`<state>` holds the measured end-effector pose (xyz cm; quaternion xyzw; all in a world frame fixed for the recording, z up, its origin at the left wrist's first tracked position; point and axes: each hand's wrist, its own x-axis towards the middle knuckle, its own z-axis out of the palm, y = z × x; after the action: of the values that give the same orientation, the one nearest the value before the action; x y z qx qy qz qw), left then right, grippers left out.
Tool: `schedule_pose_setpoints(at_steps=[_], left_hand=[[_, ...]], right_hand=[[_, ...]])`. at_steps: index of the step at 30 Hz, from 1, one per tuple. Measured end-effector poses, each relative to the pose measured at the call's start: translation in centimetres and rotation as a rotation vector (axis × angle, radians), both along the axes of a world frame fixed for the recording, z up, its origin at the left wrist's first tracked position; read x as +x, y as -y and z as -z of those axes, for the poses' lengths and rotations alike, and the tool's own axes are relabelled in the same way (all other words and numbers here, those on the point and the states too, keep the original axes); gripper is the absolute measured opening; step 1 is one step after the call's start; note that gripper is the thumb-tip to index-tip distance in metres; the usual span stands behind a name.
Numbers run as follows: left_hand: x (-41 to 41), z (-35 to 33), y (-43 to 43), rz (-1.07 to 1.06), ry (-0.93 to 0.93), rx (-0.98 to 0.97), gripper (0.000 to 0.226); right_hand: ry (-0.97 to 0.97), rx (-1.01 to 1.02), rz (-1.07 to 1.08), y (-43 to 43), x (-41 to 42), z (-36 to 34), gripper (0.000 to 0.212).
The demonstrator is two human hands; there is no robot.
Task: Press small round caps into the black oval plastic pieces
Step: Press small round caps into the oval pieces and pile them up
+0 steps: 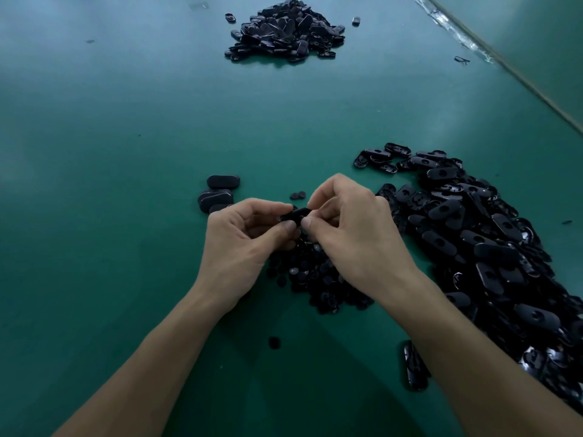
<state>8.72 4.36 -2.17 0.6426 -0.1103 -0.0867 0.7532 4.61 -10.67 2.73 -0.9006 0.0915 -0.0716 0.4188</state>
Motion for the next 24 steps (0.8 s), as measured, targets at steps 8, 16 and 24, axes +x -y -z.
schedule_pose_setpoints(at_steps=[8, 16, 24], left_hand=[[-0.04, -0.16, 0.04, 0.005, 0.034, 0.027, 0.024], [-0.07, -0.40, 0.11, 0.030, 0.032, 0.038, 0.023], [0.02, -0.30, 0.08, 0.043, 0.057, 0.057, 0.025]], right_hand=[[-0.051, -0.003, -0.098, 0.50, 0.20, -0.99, 0.024], [-0.039, -0.072, -0.095, 0.10, 0.01, -0.90, 0.031], [-0.043, -0.084, -0.043, -0.24, 0.10, -0.50, 0.033]])
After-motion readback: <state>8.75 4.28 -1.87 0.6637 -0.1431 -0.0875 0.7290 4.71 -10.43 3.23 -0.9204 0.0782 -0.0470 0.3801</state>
